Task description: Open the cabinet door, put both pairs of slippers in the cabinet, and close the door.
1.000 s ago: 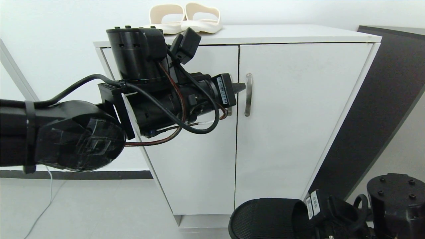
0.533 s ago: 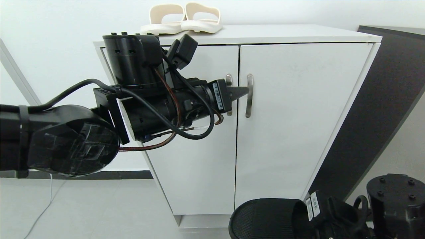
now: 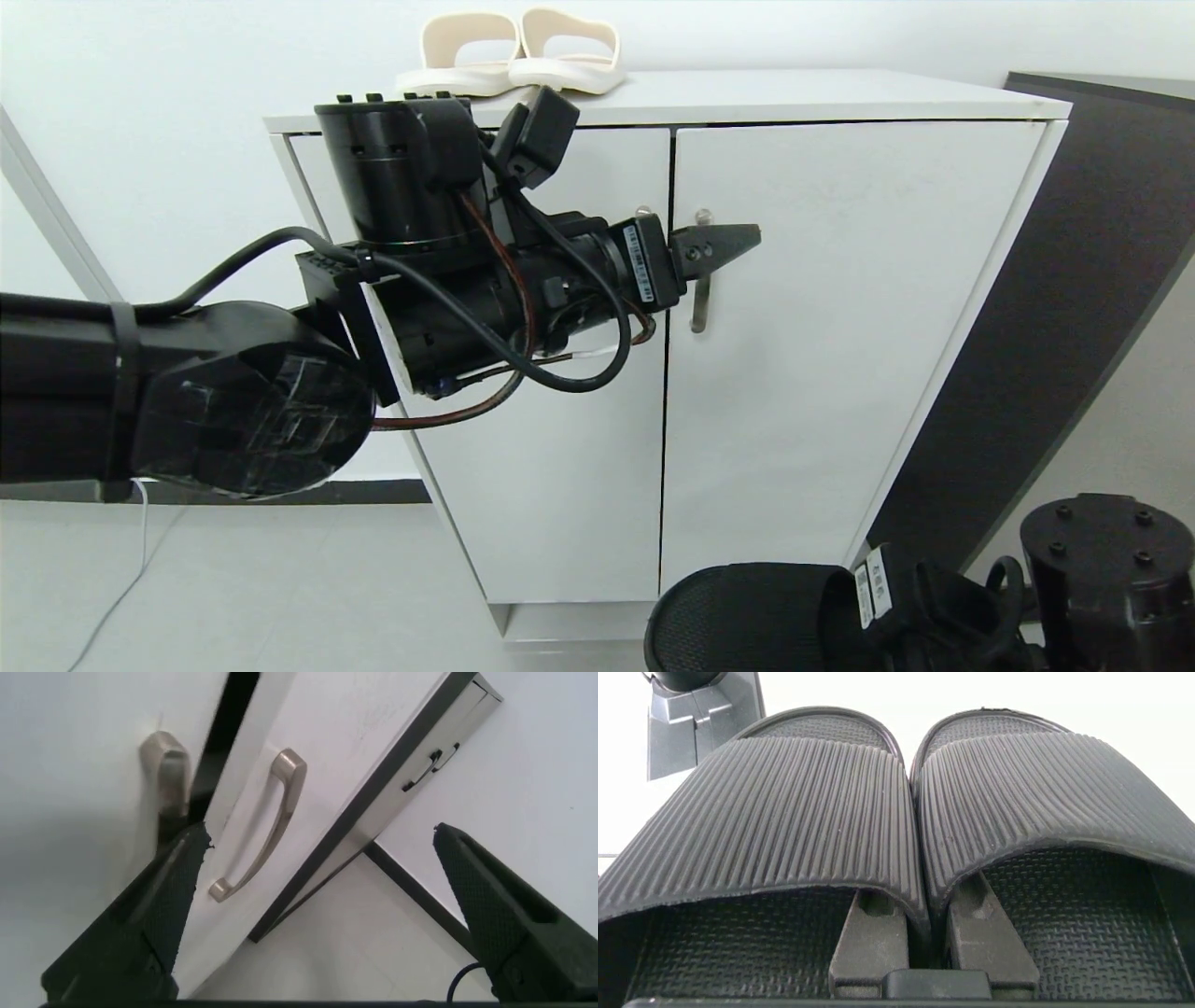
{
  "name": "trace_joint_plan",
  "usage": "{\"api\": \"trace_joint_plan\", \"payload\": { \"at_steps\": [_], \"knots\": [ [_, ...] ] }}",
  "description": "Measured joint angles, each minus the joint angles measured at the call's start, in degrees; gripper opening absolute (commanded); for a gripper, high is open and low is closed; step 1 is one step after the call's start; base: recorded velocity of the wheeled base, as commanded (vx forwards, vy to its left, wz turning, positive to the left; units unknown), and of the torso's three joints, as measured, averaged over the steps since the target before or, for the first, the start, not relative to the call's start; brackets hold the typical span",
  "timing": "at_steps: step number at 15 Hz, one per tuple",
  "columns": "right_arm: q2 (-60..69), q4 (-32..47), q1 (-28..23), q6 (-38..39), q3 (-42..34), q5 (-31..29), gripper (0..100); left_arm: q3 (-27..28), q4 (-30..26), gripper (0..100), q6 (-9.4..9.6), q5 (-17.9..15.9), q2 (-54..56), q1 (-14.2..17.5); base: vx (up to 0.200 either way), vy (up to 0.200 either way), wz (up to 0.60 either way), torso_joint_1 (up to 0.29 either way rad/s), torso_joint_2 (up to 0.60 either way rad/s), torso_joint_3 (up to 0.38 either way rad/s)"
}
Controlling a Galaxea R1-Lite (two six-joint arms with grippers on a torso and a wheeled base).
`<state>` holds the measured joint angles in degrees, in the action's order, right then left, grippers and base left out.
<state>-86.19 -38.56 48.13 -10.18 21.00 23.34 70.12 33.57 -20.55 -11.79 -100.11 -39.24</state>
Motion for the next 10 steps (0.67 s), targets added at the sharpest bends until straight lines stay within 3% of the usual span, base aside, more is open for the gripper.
{"api": "trace_joint_plan", "payload": {
  "at_steps": [10],
  "knots": [
    [-0.6, 0.0, 0.0, 0.0, -0.1, 0.1, 0, 4.1, -0.1, 100, -0.05, -0.3, -4.1, -2.4, 0.000, 0.000, 0.00, 0.000, 0.00, 0.000]
  ]
}}
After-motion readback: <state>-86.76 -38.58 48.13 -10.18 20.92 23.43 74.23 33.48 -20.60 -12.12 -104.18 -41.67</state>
